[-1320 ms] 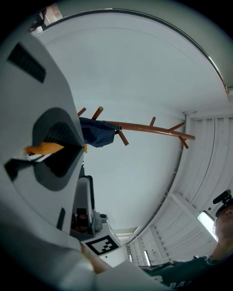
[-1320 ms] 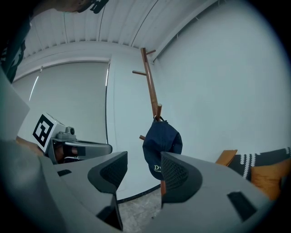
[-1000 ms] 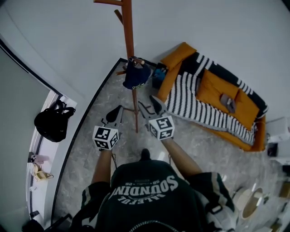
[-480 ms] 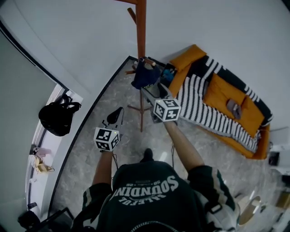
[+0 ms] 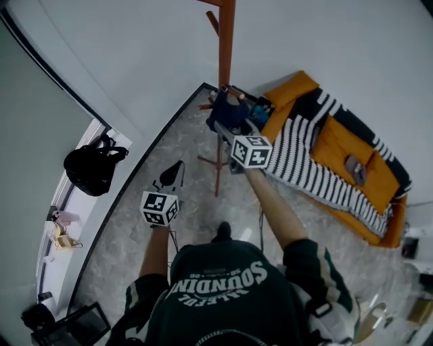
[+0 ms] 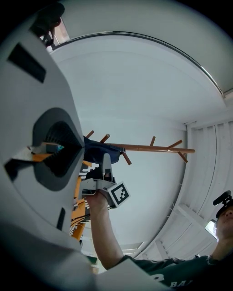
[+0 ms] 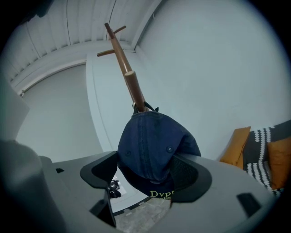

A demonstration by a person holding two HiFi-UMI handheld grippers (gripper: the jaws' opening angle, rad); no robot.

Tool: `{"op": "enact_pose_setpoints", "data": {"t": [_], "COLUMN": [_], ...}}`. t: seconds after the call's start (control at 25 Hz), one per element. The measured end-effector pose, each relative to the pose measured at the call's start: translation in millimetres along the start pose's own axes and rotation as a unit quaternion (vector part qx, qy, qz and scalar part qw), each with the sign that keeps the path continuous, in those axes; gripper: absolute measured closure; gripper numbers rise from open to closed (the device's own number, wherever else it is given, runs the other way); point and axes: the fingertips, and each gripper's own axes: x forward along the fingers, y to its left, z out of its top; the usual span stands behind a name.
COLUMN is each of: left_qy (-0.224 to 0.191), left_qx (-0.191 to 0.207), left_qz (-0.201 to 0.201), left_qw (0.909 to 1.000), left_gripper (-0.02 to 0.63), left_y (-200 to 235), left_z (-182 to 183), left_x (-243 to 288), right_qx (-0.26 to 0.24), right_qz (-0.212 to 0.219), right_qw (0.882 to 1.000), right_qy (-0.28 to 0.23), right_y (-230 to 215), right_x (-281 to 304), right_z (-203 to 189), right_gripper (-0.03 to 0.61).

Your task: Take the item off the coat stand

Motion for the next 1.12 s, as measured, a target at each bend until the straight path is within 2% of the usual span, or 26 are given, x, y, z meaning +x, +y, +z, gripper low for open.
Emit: {"op": "enact_pose_setpoints", "data": {"t": [0.2,0.28,0.36,0.52,1.12], "left_qy": [-0.003,-0.004,-0.006,-0.009,-0.022], "left_qx": [-0.002,-0.004,-0.005,-0.004,-0.009], "left_qz": [0.011,0.011,0.01,0.004,-0.016], "left_qw": [0.9999,0.9999,0.9999,0.9999,0.9996], "left_gripper": [0.614,0.614,0.614,0.614,0.614], "left_y": [7,8,8,4,-11], "left_z": [1,1,1,3,5], "left_x": [-6,-8,-8,-7,-18], "right_qx": [-0.005,-0.016,-0.038,-0.069,-0.116], "right_qz": [0.004,-0.002,-0.008,-0.016,-0.02], "right_qw": [1.0,1.0,0.999,0.997,0.993], "right_qy": [0.009,0.011,0.016,0.015,-0.026], "right_y": [2,1,-1,-1,15], "right_x": [5,1,-3,-14,-58], "right_z": [1,2,2,4,37], "right_gripper": [0.246,0.31,0.408,0.46,0.506]}}
